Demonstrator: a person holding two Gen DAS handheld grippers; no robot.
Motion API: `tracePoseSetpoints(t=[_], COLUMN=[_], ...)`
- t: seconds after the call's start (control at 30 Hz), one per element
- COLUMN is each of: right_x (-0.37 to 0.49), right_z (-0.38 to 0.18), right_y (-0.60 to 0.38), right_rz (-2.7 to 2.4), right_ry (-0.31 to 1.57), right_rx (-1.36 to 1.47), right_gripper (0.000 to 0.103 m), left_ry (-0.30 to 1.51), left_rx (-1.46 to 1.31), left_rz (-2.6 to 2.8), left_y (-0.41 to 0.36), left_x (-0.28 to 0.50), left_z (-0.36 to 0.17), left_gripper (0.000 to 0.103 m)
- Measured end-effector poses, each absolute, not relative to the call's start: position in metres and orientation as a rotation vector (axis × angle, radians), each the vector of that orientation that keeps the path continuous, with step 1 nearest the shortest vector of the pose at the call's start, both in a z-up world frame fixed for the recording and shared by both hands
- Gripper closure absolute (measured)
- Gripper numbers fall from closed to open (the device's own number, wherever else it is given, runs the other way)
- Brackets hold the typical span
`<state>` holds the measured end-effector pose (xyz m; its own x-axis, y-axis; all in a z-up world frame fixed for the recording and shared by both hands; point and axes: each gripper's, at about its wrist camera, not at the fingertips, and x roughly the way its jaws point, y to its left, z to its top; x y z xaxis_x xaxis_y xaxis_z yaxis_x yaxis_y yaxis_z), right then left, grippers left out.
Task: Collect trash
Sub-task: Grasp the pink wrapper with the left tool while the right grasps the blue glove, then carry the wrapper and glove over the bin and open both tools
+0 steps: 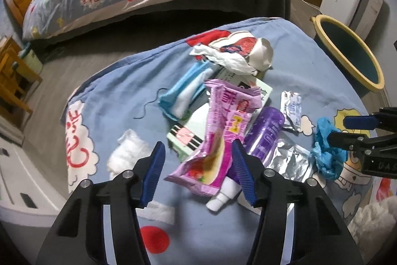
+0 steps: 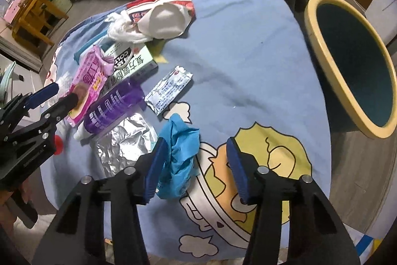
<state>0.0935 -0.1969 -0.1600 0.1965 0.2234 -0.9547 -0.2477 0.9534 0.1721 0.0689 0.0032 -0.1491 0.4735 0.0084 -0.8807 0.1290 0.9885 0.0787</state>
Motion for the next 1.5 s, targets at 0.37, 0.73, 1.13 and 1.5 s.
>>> tracePoseSetpoints(t=[0.37,0.73,1.13,1.5], right_x=[0.097,0.108,0.122,0.157], right_z=[-0.16,-0.14,-0.078,-0.054], right_y=[-0.186,-0.195,-0.216,-0.231], right_rz=[0.381,0.372,0.369,0.394], right_ry=[1.345,1.291,1.125,1.061], right_rx=[-0.044,-0.011,0.044,0.091], right_gripper=[0.084,0.092,0.092,0.092], left_ry=[1.1,1.038,0.925,0.865], left_rx=[0.171,0.149,0.052,0.034], left_rz=[-0.099,-0.103,-0.094,-0.132], left_y=[-0.006,-0.007,-0.007,-0.03], left_x=[0.07,0.068,0.067,0.083], left_z=[-0.158,-0.136,-0.086,-0.061], left_gripper=[0.083,0.092,0.093,0.092])
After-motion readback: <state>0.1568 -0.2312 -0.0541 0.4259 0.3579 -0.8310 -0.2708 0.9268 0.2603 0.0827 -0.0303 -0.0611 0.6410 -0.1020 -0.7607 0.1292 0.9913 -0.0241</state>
